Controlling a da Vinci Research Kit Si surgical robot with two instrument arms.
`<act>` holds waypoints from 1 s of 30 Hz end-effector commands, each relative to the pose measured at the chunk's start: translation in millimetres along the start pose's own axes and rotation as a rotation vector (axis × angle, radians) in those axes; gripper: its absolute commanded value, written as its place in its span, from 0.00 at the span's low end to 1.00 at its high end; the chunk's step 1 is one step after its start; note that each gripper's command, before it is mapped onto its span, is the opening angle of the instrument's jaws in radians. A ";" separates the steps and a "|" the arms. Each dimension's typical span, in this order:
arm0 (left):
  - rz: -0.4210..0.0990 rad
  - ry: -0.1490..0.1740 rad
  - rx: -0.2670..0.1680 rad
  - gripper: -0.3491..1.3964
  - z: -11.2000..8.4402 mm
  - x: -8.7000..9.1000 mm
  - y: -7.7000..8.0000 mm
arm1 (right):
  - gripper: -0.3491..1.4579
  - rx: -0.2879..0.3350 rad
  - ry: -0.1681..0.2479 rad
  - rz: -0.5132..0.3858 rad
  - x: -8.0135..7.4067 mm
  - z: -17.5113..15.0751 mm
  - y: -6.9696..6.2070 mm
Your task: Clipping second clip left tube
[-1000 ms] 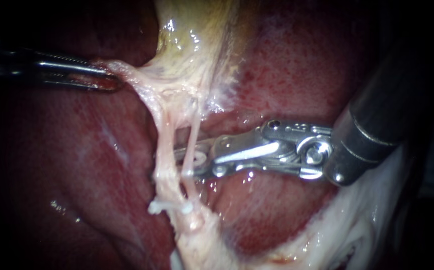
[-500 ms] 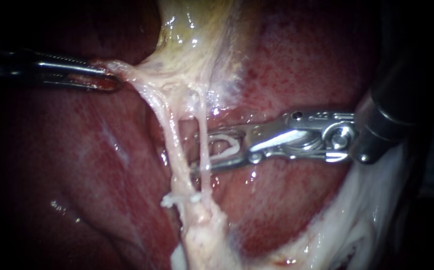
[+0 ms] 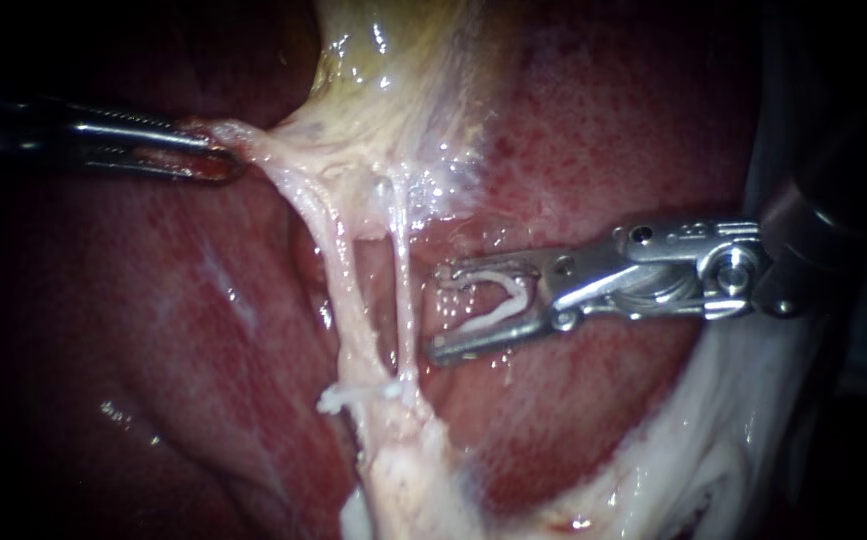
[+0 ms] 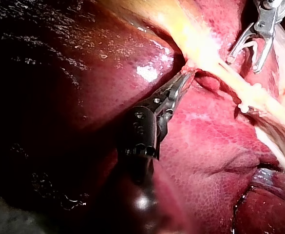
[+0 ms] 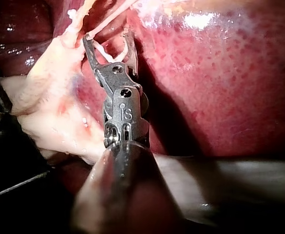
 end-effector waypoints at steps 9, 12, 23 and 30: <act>0.000 0.000 0.000 0.00 0.0 0.0 0.0 | 0.47 0.069 0.081 0.069 2.7 0.6 -3.2; 0.000 0.000 0.000 0.00 -0.1 0.0 0.0 | 0.47 0.076 0.097 0.098 2.9 1.6 -3.3; 0.000 0.000 0.000 0.00 -0.1 0.0 0.1 | 0.47 0.113 0.086 0.200 0.8 5.1 -2.0; 0.000 0.000 0.000 0.00 -0.1 0.0 0.1 | 0.47 0.114 0.080 0.246 -0.6 5.3 -0.8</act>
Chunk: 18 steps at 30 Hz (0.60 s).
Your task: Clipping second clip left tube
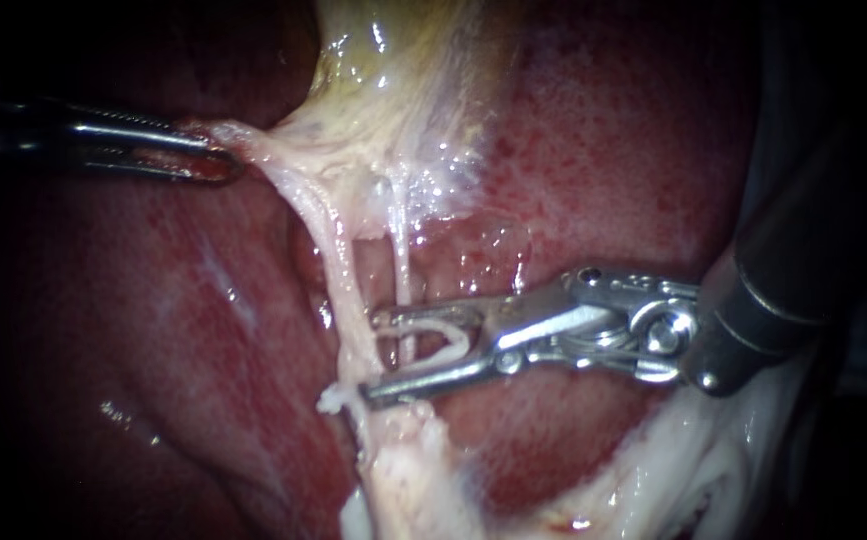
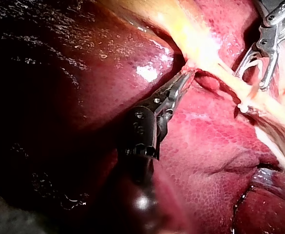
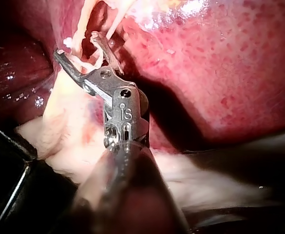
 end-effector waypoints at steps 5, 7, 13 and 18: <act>0.000 0.000 0.001 0.00 0.0 0.0 0.0 | 0.47 0.002 -0.002 0.025 -0.2 -0.3 1.2; 0.000 0.000 0.001 0.00 0.0 0.0 0.0 | 0.47 0.006 -0.005 0.030 -0.3 -0.3 1.6; 0.000 0.000 0.001 0.00 0.0 -0.1 0.0 | 0.47 0.070 -0.032 0.057 -0.1 0.5 1.6; 0.001 0.000 0.002 0.00 0.2 -0.1 0.0 | 0.47 0.109 -0.032 0.066 0.7 2.3 1.2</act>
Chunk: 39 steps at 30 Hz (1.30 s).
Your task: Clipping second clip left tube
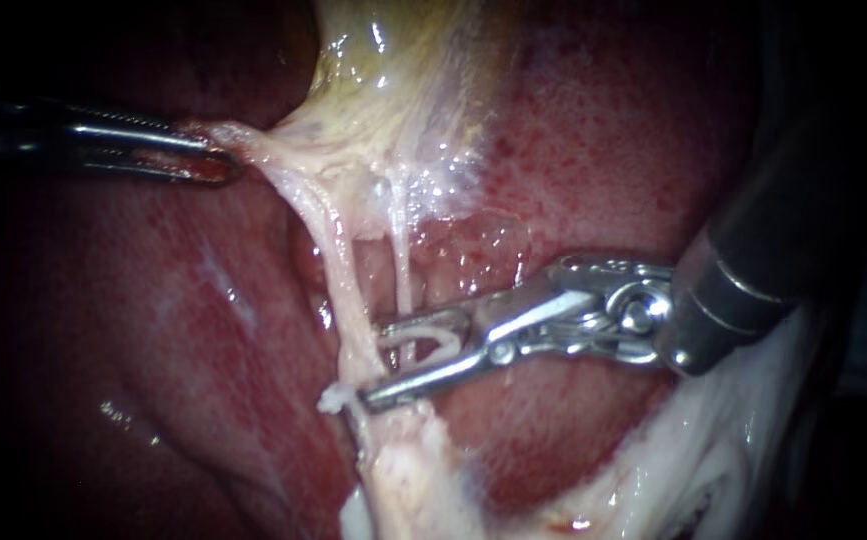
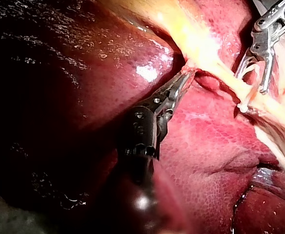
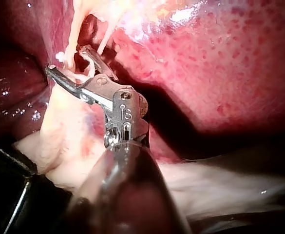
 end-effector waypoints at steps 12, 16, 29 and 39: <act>0.000 0.000 0.001 0.00 0.1 -0.1 0.0 | 0.47 0.047 0.083 -0.005 1.6 3.3 -1.3; 0.000 0.000 0.001 0.00 0.1 -0.1 0.0 | 0.47 0.061 0.095 0.015 2.3 3.5 -2.7; 0.000 0.000 0.001 0.00 0.1 -0.1 0.0 | 0.45 0.086 0.105 0.019 3.4 4.1 -5.8; 0.000 0.000 0.000 0.00 0.1 -0.1 -0.1 | 0.28 0.091 0.104 0.033 3.6 3.2 -6.1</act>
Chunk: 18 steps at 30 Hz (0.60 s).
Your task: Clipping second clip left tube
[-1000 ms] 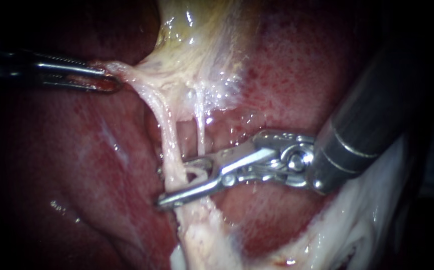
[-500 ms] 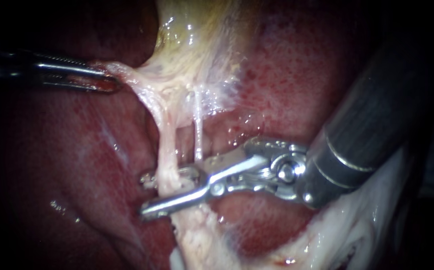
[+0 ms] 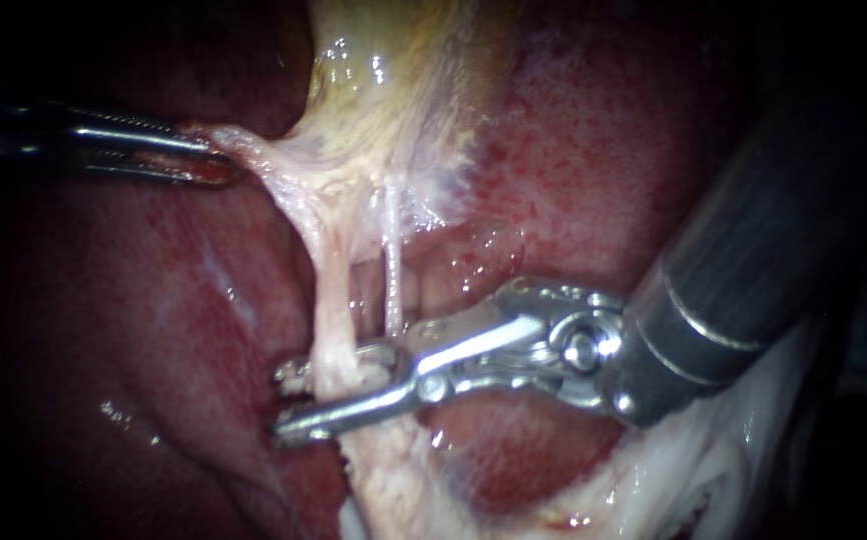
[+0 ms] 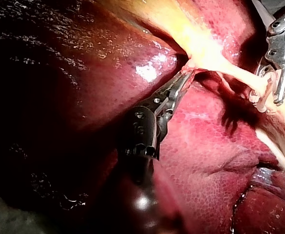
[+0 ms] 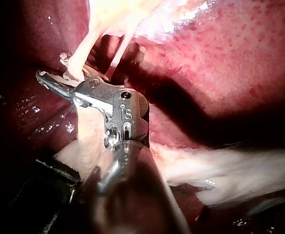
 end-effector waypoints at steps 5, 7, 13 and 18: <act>0.000 0.000 0.000 0.00 0.0 0.0 0.0 | 0.13 0.002 0.000 0.008 0.2 -0.4 -0.2; 0.000 0.000 0.000 0.00 0.0 0.0 0.0 | 0.07 0.002 0.000 0.020 0.2 -0.5 -0.3; 0.000 0.000 0.000 0.00 0.0 0.0 0.0 | 0.00 0.003 -0.001 0.061 0.0 -0.9 -0.4; 0.000 0.000 0.000 0.00 0.0 0.0 0.0 | 0.00 0.003 -0.002 0.061 -0.1 -0.9 -0.4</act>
